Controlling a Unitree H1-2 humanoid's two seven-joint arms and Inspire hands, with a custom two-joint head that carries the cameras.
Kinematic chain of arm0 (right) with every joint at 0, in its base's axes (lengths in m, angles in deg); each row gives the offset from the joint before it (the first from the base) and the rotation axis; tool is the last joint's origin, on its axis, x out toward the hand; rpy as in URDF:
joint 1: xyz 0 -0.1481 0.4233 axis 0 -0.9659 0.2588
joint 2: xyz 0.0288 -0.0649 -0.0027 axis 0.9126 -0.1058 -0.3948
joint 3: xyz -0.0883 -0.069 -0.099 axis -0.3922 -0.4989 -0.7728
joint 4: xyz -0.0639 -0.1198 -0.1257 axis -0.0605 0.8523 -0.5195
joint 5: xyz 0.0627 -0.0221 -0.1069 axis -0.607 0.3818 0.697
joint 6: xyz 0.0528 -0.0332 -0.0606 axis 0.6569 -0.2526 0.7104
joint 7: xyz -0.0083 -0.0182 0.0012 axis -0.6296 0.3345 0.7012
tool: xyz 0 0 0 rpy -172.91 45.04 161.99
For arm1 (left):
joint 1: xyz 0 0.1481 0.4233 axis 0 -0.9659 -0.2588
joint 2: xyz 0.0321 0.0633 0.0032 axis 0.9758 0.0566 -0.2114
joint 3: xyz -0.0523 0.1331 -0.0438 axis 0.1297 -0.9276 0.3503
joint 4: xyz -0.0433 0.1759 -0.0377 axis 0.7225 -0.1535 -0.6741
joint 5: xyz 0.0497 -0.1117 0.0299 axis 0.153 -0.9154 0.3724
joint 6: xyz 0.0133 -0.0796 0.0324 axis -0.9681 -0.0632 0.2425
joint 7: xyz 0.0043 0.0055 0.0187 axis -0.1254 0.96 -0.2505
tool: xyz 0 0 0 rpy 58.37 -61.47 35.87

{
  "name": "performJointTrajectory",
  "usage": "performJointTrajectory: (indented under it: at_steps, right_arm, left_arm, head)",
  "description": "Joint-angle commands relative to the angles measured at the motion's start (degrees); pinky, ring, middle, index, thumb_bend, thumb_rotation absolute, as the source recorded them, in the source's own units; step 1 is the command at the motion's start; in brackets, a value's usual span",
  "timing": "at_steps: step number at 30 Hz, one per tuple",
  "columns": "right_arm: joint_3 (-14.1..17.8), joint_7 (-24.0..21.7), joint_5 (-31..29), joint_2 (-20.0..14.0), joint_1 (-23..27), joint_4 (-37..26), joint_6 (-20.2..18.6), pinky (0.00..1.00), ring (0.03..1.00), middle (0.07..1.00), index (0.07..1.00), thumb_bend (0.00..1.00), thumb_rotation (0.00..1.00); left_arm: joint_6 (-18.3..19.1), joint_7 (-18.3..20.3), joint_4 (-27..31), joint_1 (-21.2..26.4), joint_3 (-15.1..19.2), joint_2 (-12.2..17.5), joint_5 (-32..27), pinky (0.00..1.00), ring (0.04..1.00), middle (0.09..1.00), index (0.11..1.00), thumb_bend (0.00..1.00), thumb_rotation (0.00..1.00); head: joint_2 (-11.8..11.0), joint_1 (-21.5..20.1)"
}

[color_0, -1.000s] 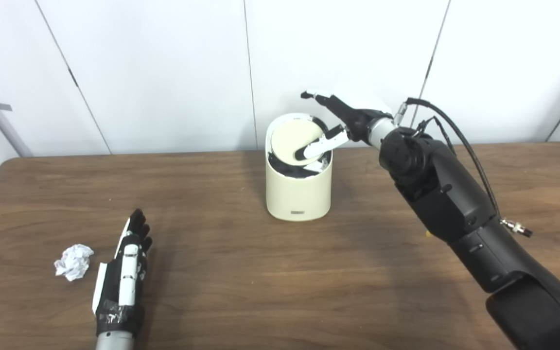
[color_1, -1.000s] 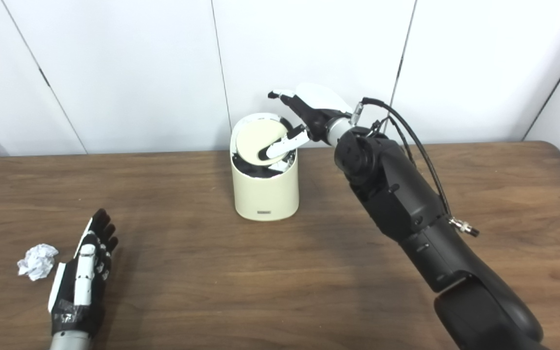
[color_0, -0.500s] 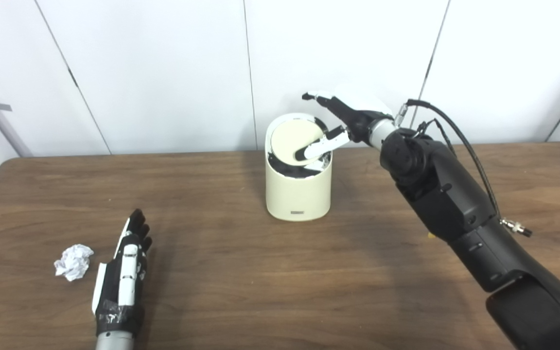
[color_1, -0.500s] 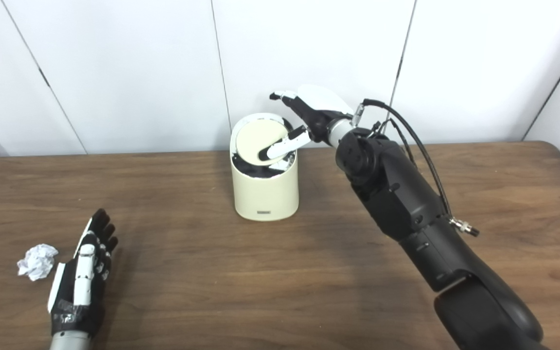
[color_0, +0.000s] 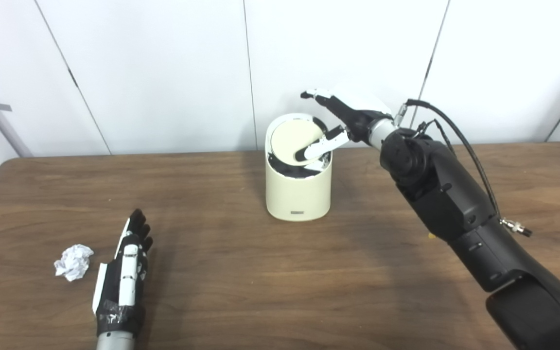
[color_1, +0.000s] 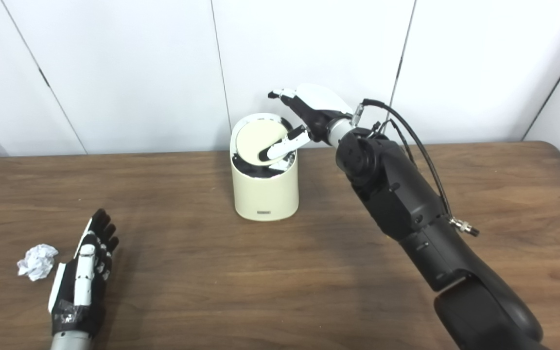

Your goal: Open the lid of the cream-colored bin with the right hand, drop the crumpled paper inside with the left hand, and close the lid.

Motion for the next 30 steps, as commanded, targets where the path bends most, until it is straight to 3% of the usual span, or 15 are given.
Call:
performJointTrajectory:
  at_steps: [1,17,30]
  right_arm:
    - [0.27,0.49,0.50,-1.16,-0.07,0.42,0.55,0.97,0.974,0.960,0.924,0.85,0.44]
    - [3.28,1.85,-1.17,-0.35,-0.02,-4.40,-0.18,0.90,0.945,0.943,0.927,0.83,0.52]
    - [7.54,0.90,-4.37,-0.52,-1.03,-9.53,-5.53,0.79,0.906,0.937,0.929,0.85,0.58]
  left_arm:
    - [-1.73,-0.07,-0.47,-1.29,-0.51,-1.11,-0.26,1.00,1.000,1.000,0.999,0.32,0.91]
    - [-2.80,-0.28,-1.96,-0.85,-0.58,-1.47,0.08,1.00,1.000,1.000,0.996,0.30,0.90]
    - [-3.40,-0.33,-3.42,-0.54,-0.72,-1.07,0.84,1.00,1.000,1.000,1.000,0.31,0.90]
  head:
    - [0.04,0.02]
    - [-0.21,0.00]
    - [-0.49,0.05]
